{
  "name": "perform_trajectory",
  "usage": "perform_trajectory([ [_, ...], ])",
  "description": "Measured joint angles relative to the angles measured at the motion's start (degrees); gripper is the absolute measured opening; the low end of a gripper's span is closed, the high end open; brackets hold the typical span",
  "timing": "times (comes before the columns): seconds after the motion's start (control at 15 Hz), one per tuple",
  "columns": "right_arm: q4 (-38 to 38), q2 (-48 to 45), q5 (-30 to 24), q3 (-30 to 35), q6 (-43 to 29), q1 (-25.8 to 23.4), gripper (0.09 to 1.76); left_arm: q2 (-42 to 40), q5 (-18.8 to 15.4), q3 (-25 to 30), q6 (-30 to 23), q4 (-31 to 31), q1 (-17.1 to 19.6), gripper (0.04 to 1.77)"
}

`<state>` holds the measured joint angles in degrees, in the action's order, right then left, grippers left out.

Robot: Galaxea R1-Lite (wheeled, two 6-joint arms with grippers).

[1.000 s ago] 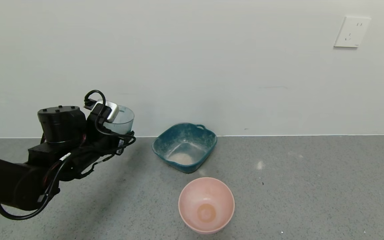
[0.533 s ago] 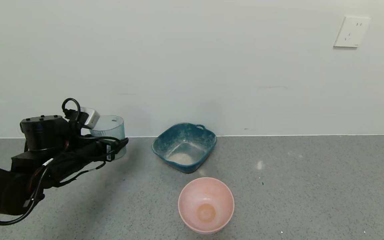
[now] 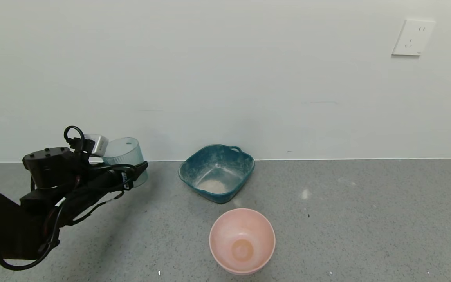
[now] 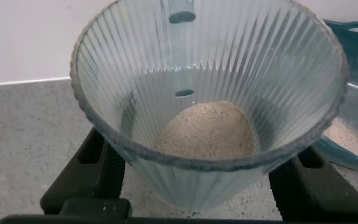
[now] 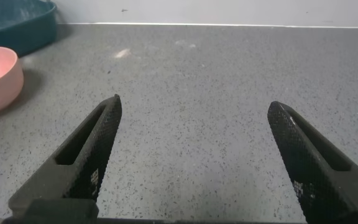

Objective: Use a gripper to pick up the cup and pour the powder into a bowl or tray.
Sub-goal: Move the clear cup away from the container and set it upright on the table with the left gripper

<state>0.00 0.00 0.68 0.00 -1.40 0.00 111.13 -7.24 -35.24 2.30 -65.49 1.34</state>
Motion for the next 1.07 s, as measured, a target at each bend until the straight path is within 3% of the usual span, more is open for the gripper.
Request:
perform_trajectory([
  [0.2, 0.0, 0.0, 0.02, 0.0, 0.0, 0.0, 1.71, 4.08, 0.2, -1.39, -2.96, -0.94, -0.07, 1.3],
  [1.07, 0.0, 0.0, 0.02, 0.0, 0.0, 0.0, 1.71, 13.46, 3.56, -4.72, -3.07, -1.38, -2.05, 1.3],
])
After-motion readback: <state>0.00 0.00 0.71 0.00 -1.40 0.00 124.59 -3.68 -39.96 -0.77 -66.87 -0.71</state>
